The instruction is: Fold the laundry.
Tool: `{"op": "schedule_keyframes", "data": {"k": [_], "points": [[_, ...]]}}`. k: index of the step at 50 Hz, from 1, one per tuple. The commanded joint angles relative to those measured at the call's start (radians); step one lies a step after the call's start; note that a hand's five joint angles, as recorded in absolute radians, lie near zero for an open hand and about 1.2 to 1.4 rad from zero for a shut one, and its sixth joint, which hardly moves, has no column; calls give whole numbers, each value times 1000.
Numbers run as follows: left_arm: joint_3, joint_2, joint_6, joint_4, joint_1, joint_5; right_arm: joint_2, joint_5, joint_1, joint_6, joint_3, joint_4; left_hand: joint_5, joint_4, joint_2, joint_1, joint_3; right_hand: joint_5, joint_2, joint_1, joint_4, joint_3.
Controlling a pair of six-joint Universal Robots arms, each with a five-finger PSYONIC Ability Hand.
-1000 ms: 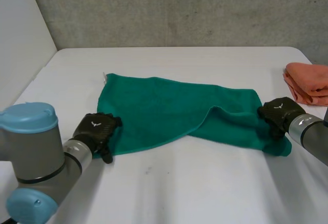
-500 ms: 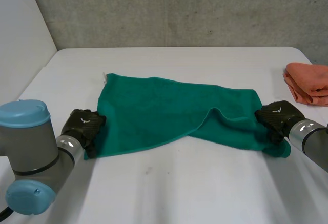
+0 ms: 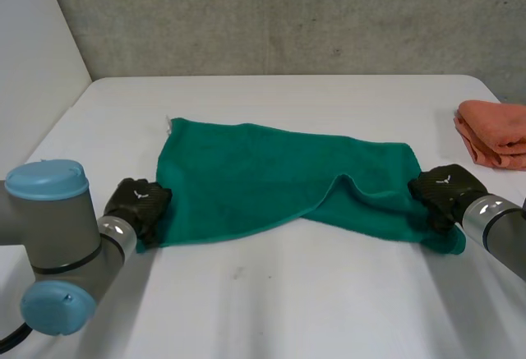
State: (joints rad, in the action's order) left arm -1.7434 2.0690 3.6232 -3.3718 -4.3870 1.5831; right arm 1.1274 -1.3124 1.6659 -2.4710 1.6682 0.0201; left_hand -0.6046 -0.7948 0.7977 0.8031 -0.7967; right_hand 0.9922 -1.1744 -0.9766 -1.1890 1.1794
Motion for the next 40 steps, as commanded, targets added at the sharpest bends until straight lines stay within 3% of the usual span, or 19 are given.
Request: {"op": "schedule_keyframes", "data": {"k": [1,5,13,28,36,40], "points": [[35,40,2,0,0,2,0,1,0,1,7,0,-224,-208,206,200,-207,230,-222,-420,-207,217],[48,49,2,2,0,2,0,4,0,1,10,0,-245,-229,226,220,-227,230,-222,-420,-207,217],[65,49,3,-4,3,5,0,4,0,1,10,0,-617,-601,598,593,-599,230,-222,-420,-207,217],[93,49,-5,0,-14,5,31,5,-2,1,25,-2,-617,-601,599,593,-600,230,-222,-420,-207,217],[10,-179,-23,40,-16,8,89,-4,-2,6,15,-17,-617,-601,599,593,-600,230,-222,-420,-207,217],[-15,-340,-29,61,-12,9,224,-2,-2,0,-4,-49,-617,-601,599,593,-600,230,-222,-420,-207,217]]}}
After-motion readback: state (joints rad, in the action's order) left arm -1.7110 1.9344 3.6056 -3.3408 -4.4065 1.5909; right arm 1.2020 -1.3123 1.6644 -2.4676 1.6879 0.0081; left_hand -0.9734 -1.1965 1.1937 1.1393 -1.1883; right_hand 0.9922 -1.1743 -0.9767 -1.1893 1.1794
